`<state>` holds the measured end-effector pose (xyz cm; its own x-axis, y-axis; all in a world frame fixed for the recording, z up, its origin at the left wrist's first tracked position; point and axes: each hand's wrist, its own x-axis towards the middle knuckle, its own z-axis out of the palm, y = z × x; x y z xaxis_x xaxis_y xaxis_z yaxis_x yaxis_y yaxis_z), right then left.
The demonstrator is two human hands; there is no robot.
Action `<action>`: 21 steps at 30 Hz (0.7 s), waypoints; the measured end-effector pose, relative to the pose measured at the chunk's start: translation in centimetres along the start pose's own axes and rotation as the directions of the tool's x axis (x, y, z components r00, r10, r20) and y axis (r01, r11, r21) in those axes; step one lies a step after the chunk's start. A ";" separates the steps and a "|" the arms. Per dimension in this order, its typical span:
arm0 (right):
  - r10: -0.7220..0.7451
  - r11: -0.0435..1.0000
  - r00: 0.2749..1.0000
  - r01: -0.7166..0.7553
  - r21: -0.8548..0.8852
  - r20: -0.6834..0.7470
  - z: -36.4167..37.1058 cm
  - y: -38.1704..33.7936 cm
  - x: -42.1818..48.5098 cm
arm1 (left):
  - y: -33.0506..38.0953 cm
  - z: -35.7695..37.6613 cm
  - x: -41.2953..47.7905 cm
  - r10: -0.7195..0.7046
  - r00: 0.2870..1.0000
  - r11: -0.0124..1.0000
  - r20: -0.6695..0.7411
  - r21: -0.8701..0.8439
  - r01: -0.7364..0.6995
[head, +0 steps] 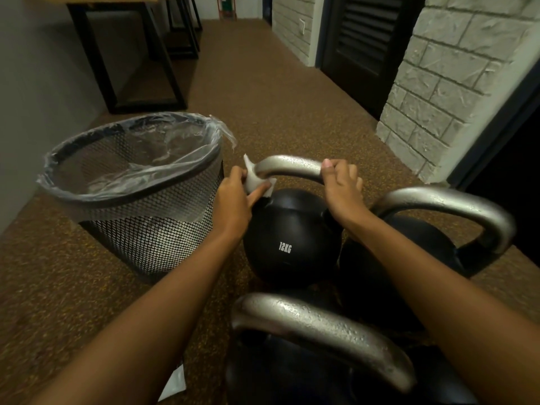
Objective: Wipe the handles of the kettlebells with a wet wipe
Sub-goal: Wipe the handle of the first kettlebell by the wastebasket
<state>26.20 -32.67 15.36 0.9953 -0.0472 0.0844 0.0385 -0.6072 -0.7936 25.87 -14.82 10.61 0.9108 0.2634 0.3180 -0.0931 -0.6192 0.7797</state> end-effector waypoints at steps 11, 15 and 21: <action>-0.017 1.000 1.000 0.017 -0.002 -0.003 0.0 -0.1 -0.2 | 0.0 -0.2 0.3 0.016 0.999 0.999 0.050 -0.046 -0.014; -0.009 1.000 1.000 0.009 0.003 0.017 -0.1 0.0 -0.1 | -0.1 -0.4 0.6 0.043 0.994 0.997 0.102 -0.075 -0.035; -0.019 1.000 1.000 0.019 0.010 0.005 -0.1 0.1 -0.1 | 0.8 0.2 -0.5 0.089 0.988 0.966 0.127 -0.252 -0.054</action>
<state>26.04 -32.76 15.36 0.9948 -0.0314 0.0967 0.0586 -0.5996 -0.7981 25.44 -15.57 11.00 0.9427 0.1111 0.3146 -0.2408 -0.4260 0.8721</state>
